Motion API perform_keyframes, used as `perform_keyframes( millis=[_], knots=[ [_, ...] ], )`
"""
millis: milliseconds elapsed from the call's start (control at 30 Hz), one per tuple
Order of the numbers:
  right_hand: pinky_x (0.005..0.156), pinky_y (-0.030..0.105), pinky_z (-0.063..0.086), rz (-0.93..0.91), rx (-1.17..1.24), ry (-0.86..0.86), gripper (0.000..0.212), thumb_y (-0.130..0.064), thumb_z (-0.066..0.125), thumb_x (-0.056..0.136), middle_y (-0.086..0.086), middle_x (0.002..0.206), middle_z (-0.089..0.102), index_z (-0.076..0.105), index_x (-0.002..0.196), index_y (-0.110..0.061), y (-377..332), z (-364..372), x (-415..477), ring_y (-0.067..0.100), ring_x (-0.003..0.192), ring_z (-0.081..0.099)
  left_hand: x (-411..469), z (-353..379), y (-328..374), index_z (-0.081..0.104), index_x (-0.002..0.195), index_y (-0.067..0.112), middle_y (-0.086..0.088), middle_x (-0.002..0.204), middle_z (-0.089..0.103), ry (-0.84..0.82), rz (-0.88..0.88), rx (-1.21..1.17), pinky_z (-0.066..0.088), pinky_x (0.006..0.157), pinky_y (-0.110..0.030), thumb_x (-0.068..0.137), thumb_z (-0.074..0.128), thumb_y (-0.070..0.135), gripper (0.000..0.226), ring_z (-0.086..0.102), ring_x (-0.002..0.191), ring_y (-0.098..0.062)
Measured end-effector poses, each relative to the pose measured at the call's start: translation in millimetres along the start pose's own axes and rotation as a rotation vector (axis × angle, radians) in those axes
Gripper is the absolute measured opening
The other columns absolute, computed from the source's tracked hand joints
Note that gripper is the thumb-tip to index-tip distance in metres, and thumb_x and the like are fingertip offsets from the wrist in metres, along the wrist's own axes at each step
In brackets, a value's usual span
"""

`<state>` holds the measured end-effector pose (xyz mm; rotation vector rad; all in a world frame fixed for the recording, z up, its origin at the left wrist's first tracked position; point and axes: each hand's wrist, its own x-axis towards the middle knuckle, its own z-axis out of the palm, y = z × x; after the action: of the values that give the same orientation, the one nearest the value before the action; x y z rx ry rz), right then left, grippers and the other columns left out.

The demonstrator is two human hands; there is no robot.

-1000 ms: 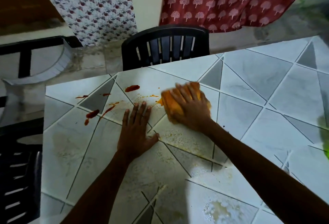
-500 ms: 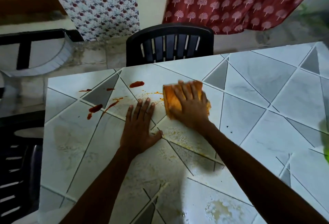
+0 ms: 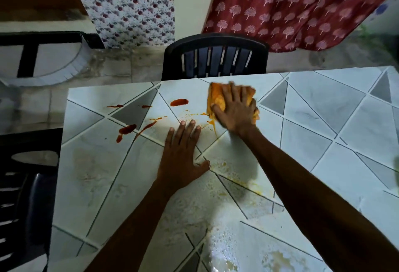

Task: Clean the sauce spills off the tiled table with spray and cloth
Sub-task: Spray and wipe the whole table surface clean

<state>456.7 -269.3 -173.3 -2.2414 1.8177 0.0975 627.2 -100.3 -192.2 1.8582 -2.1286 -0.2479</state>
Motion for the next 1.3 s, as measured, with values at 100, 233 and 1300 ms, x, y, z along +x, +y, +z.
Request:
perform_keyframes(
  millis=[100, 233, 1300],
  knots=[
    [0.117, 0.066, 0.012, -0.168, -0.027, -0.011, 0.083, -0.077, 0.018, 0.089, -0.007, 0.169, -0.001, 0.006, 0.16, -0.037, 0, 11, -68, 0.027, 0.156, -0.004, -5, -5, -1, 0.04, 0.15, 0.011, -0.01, 0.158, 0.033, 0.051, -0.039, -0.048, 0.023, 0.116, -0.055, 0.077, 0.058, 0.07, 0.095, 0.023, 0.149, -0.032],
    [0.114, 0.06, 0.024, -0.202, -0.05, -0.014, 0.079, -0.073, 0.035, 0.087, -0.014, 0.168, 0.005, 0.015, 0.158, -0.043, 38, 18, -131, 0.021, 0.155, 0.004, -18, -17, -10, 0.044, 0.146, 0.015, -0.01, 0.153, 0.04, 0.062, -0.182, -0.023, 0.029, 0.112, -0.052, 0.071, 0.061, 0.069, 0.094, 0.031, 0.144, -0.033],
    [0.118, 0.064, 0.013, -0.419, -0.069, -0.016, 0.081, -0.072, 0.039, 0.09, -0.009, 0.169, 0.001, 0.009, 0.159, -0.041, -100, 28, -80, 0.026, 0.156, -0.002, -63, -71, -81, 0.054, 0.129, 0.02, -0.009, 0.138, 0.051, -0.038, -0.296, 0.073, 0.039, 0.102, -0.051, 0.071, 0.059, 0.069, 0.076, 0.046, 0.128, -0.033]
  ],
)
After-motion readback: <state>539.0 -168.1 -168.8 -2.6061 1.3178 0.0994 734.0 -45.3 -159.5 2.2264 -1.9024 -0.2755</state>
